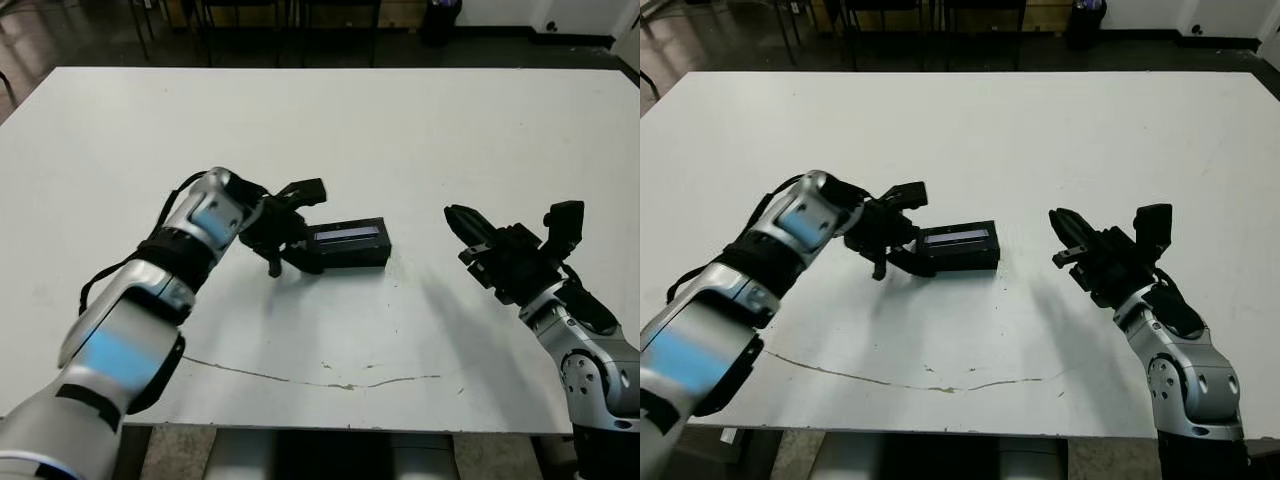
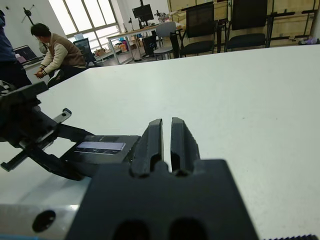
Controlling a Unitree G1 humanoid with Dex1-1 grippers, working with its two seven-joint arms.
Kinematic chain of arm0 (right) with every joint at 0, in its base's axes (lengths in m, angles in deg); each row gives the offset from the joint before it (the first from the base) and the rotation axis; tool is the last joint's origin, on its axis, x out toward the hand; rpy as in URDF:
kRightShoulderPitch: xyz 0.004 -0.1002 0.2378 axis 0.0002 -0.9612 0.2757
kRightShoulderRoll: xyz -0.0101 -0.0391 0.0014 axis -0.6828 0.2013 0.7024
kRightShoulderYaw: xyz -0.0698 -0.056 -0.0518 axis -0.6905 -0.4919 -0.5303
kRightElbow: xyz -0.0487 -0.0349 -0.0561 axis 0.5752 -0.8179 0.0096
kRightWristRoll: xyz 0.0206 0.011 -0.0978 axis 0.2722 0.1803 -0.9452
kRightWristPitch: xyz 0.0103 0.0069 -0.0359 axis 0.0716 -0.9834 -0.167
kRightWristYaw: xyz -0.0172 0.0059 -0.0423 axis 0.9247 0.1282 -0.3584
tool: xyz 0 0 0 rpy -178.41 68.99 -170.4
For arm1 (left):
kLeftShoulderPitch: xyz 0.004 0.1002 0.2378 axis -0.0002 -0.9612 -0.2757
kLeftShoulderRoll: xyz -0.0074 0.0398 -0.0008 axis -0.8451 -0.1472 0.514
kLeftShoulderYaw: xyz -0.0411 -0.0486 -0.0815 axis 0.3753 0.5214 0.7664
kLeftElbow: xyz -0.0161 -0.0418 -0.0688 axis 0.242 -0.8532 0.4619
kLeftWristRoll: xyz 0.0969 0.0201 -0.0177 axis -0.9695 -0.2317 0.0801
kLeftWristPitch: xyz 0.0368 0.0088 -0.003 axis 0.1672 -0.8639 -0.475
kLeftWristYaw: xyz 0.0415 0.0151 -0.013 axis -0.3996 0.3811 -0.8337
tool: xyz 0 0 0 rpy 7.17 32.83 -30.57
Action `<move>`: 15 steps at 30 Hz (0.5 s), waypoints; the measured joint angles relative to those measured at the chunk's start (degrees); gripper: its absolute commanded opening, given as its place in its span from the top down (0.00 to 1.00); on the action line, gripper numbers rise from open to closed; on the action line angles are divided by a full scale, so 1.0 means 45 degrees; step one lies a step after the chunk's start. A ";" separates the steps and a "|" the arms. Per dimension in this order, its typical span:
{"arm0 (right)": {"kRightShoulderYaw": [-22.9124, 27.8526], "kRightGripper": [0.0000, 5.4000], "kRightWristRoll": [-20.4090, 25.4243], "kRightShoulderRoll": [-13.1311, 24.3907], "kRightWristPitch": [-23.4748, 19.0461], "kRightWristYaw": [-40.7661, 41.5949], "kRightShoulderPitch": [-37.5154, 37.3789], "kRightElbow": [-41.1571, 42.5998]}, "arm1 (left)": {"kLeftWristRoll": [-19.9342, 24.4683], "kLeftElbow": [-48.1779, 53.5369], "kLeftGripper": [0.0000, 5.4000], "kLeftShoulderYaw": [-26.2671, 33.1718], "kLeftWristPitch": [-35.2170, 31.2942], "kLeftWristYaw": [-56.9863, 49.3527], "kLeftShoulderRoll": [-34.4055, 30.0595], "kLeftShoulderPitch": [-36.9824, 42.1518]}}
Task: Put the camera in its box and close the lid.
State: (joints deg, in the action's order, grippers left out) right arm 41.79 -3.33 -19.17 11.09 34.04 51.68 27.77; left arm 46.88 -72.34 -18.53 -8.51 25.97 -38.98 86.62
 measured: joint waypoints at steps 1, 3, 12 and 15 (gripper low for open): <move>0.0010 1.00 0.0008 0.0000 -0.0001 0.0001 -0.0023 0.0025 | -0.0021 -0.0223 0.77 0.0000 0.0086 -0.0068 0.0089 0.0053; 0.0061 1.00 0.0066 0.0000 -0.0004 0.0007 -0.0065 0.0072 | -0.0049 -0.0616 0.77 0.0001 0.0198 -0.0118 0.0217 0.0167; 0.0155 1.00 0.0199 0.0007 -0.0071 0.0009 -0.0139 0.0151 | -0.0155 -0.1186 0.77 0.0046 0.0686 -0.0156 0.0453 0.0354; 0.0155 1.00 0.0198 0.0008 -0.0073 0.0001 -0.0139 0.0187 | -0.0155 -0.1288 0.77 0.0110 0.0824 -0.0195 0.0479 0.0360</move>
State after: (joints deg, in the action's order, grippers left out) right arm 42.49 -2.44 -19.14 10.76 34.04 51.06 28.61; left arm 46.18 -78.13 -18.03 -4.80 25.09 -36.83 88.24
